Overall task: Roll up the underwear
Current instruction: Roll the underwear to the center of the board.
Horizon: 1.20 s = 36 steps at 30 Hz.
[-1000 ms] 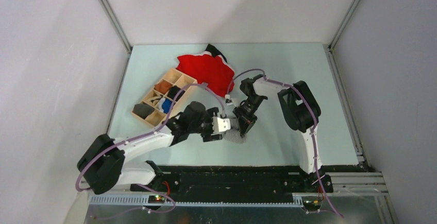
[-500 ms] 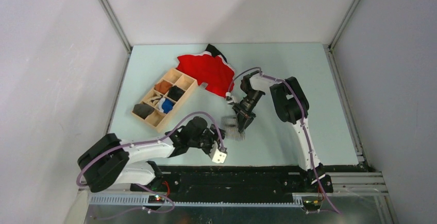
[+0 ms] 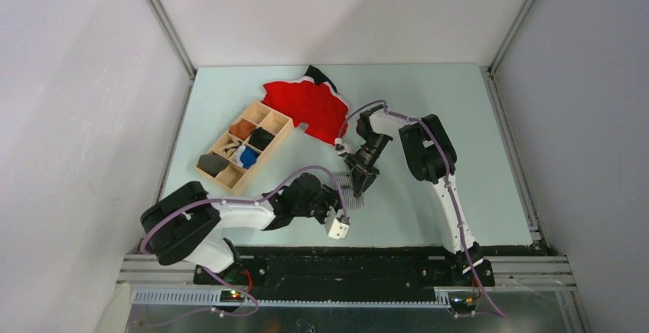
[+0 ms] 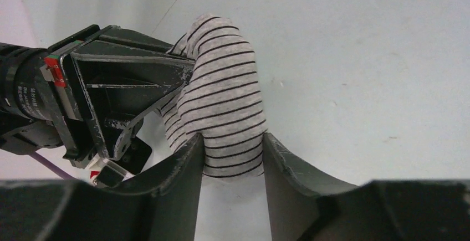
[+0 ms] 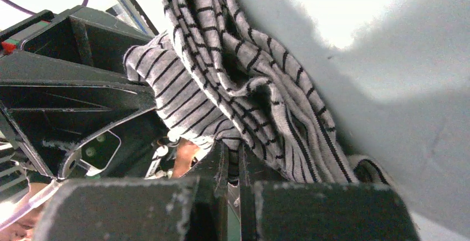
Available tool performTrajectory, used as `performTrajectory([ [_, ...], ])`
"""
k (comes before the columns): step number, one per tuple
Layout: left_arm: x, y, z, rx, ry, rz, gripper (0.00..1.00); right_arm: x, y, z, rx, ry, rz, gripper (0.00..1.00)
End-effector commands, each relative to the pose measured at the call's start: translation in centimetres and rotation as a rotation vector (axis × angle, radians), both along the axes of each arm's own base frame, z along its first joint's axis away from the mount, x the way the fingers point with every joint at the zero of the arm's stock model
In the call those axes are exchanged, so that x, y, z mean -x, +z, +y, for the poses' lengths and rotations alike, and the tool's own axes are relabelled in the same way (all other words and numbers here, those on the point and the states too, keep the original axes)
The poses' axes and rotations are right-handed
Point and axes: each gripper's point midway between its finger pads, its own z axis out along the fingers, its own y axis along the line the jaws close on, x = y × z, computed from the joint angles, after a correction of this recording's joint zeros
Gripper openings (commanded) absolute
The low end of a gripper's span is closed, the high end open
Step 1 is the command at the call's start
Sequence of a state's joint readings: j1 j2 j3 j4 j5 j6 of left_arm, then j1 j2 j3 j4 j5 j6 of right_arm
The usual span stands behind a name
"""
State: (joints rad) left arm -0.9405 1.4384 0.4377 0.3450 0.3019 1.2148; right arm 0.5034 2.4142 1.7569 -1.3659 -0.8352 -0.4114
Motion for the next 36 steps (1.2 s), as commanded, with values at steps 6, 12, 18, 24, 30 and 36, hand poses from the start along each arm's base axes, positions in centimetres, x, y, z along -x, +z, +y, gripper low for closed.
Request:
performTrajectory([
  [6, -0.4, -0.9, -1.4, -0.094, -0.003, 0.089, 0.18, -0.9, -3.8, -0.1, 0.03, 0.029, -0.108, 0.08],
  [12, 0.5, -0.2, -1.9, -0.062, 0.043, 0.311, 0.0, -4.8, 2.0, -0.1, -0.08, -0.036, -0.349, 0.61],
  [18, 1.6, 0.7, -2.5, 0.002, 0.116, 0.569, 0.0, -11.1, 12.6, -4.3, -0.201, -0.187, -1.075, 0.99],
  [24, 1.5, 1.3, -2.0, -0.024, 0.065, 0.706, 0.0, -6.5, 14.4, -5.9, -0.361, -0.054, -1.701, 0.99],
  [30, 1.8, 1.8, -2.2, -0.027, 0.046, 0.917, 0.0, 0.6, 7.5, -3.7, -0.483, 0.427, -1.644, 0.76],
  [36, 1.7, 1.9, -2.5, -0.04, 0.052, 1.09, 0.0, 0.9, 7.4, -0.4, -0.557, 0.529, -1.766, 0.76],
])
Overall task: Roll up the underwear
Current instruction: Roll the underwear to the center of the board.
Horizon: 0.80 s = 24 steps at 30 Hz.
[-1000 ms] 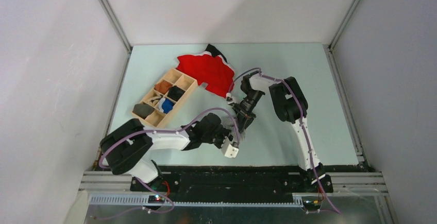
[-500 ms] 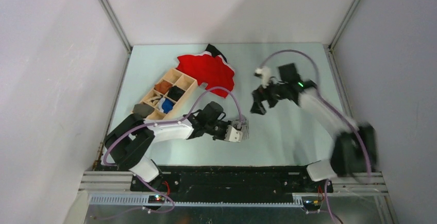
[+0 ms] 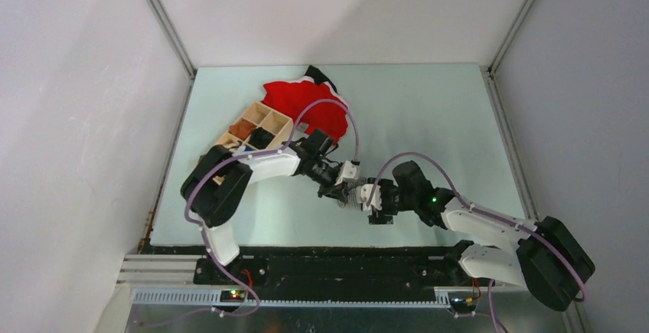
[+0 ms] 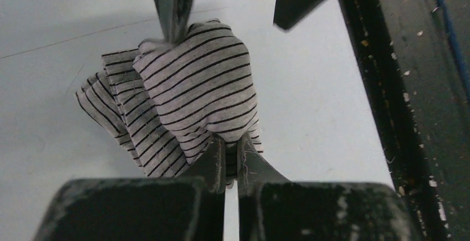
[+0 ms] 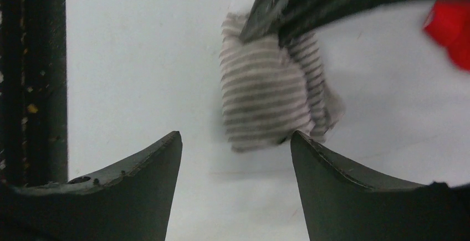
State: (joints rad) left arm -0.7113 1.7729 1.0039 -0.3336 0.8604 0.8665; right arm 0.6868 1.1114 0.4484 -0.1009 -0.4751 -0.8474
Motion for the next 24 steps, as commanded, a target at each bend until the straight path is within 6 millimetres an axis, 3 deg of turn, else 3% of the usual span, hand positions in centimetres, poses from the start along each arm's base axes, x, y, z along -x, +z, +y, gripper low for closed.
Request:
performTrajectory([
  [1, 1.5, 1.2, -0.2, 0.023, -0.015, 0.222, 0.0, -2.5, 3.8, 3.9, -0.093, 0.1, -0.27, 0.76],
  [7, 0.8, 1.4, 0.0, 0.02, -0.01, 0.273, 0.0, -2.3, 3.5, 4.9, -0.099, 0.157, -0.284, 0.75],
  [10, 0.3, 1.4, 0.0, 0.021, 0.002, 0.287, 0.0, -1.8, 1.8, 4.9, -0.059, 0.209, -0.226, 0.72],
  [14, -0.5, 1.6, 0.2, 0.018, 0.02, 0.268, 0.02, -1.8, -0.4, 5.2, 0.023, 0.241, -0.147, 0.56],
  [15, -0.7, 1.6, 0.2, 0.015, 0.034, 0.264, 0.04, -1.8, -0.8, 5.1, 0.045, 0.243, -0.134, 0.45],
  [16, -1.1, 1.9, 0.3, 0.018, 0.051, 0.253, 0.14, -1.9, -1.1, 5.3, 0.067, 0.246, -0.1, 0.38],
  [17, -1.7, 1.6, 0.3, 0.008, 0.097, 0.247, 0.26, -1.8, -1.0, 5.5, 0.066, 0.25, -0.074, 0.22],
  [19, -3.4, 2.5, 0.4, 0.024, 0.2, 0.192, 0.44, -1.7, -1.1, 5.7, 0.084, 0.262, -0.006, 0.07],
  [20, -4.2, 2.9, 0.7, 0.025, 0.262, 0.191, 0.48, -1.4, -0.6, 5.8, 0.09, 0.269, 0.036, 0.05],
  [21, -5.7, 3.9, 0.9, 0.044, 0.341, 0.142, 0.6, -1.2, -0.9, 5.7, 0.105, 0.277, 0.073, 0.01],
  [24, -9.6, 6.9, 2.5, 0.102, 0.552, 0.051, 0.65, -0.6, 0.0, 5.8, 0.142, 0.276, 0.214, 0.0],
])
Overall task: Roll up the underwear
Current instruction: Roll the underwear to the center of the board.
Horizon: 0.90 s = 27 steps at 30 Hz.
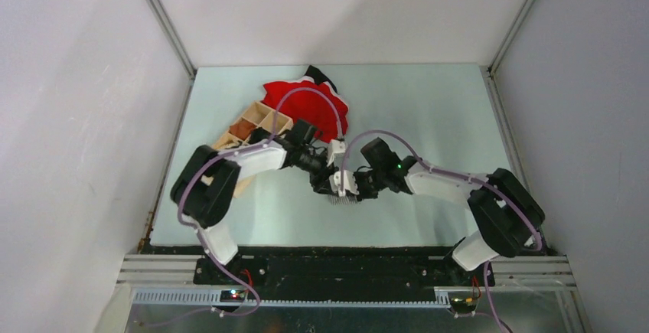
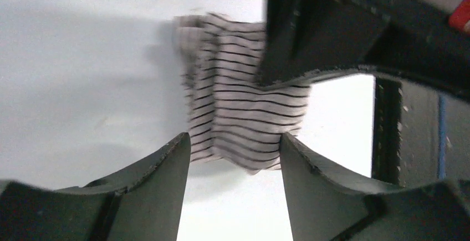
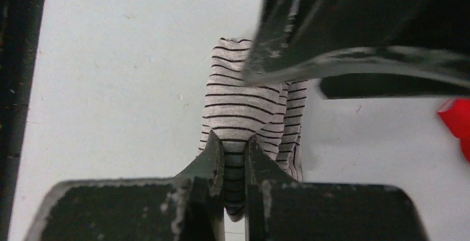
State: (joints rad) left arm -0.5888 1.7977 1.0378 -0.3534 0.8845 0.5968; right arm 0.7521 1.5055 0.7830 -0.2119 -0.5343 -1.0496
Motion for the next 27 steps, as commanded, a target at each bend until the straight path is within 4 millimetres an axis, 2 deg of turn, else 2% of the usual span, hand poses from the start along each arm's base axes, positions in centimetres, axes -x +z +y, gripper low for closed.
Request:
performTrajectory([
  [1, -7.5, 7.9, 1.1, 0.098, 0.38, -0.234, 0.66, 2.1, 0.2, -0.2, 0.08, 0.011, 0.248, 0.0],
  [2, -9.2, 8.6, 2.2, 0.088, 0.489, -0.276, 0.66, 2.0, 1.0, 0.1, 0.076, 0.005, 0.278, 0.0],
  [3, -9.5, 10.2, 3.2, 0.108, 0.541, -0.325, 0.67, 1.4, 1.3, 0.3, 0.084, -0.037, 0.326, 0.0],
  [4, -10.5, 10.8, 4.1, 0.103, 0.608, -0.37, 0.67, 1.5, 1.5, 0.4, 0.085, -0.066, 0.377, 0.0],
  [5, -10.3, 12.0, 4.8, 0.115, 0.633, -0.407, 0.68, 1.1, 1.5, 0.4, 0.099, -0.094, 0.427, 0.0],
  [6, -10.4, 12.0, 5.5, 0.1, 0.656, -0.435, 0.68, 1.1, 1.8, 0.5, 0.094, -0.129, 0.482, 0.0],
  [7, -10.1, 13.2, 5.9, 0.116, 0.66, -0.472, 0.68, 0.5, 1.9, 0.6, 0.094, -0.158, 0.513, 0.0],
  [9, -9.2, 13.6, 6.5, 0.115, 0.634, -0.525, 0.68, 0.4, 1.9, 0.8, 0.103, -0.209, 0.589, 0.0],
  [10, -8.4, 12.8, 6.7, 0.097, 0.591, -0.55, 0.68, 0.5, 1.9, 0.9, 0.105, -0.237, 0.629, 0.0],
  [11, -7.7, 13.2, 6.7, 0.104, 0.563, -0.58, 0.67, 0.4, 1.9, 1.1, 0.1, -0.251, 0.666, 0.0],
  [14, -5.1, 11.8, 6.9, 0.071, 0.432, -0.661, 0.67, 0.3, 1.1, 1.3, 0.107, -0.354, 0.8, 0.0],
  [17, -1.6, 10.4, 5.5, 0.084, 0.223, -0.727, 0.67, 0.2, 0.2, 1.5, 0.093, -0.465, 0.926, 0.0],
  [20, 2.2, 8.1, 3.8, 0.103, 0.027, -0.769, 0.67, -0.1, -1.6, 1.0, 0.074, -0.538, 0.999, 0.0],
  [22, 3.5, 6.7, 3.0, 0.119, -0.054, -0.823, 0.69, 0.0, -2.5, 0.7, 0.074, -0.578, 1.054, 0.0],
  [25, 3.0, 6.2, 1.5, 0.17, -0.059, -0.946, 0.78, -0.3, -3.8, 0.0, 0.08, -0.658, 1.154, 0.0],
  [27, 2.8, 5.7, 0.7, 0.18, -0.086, -0.995, 0.79, -0.6, -4.5, -0.6, 0.076, -0.706, 1.218, 0.0],
])
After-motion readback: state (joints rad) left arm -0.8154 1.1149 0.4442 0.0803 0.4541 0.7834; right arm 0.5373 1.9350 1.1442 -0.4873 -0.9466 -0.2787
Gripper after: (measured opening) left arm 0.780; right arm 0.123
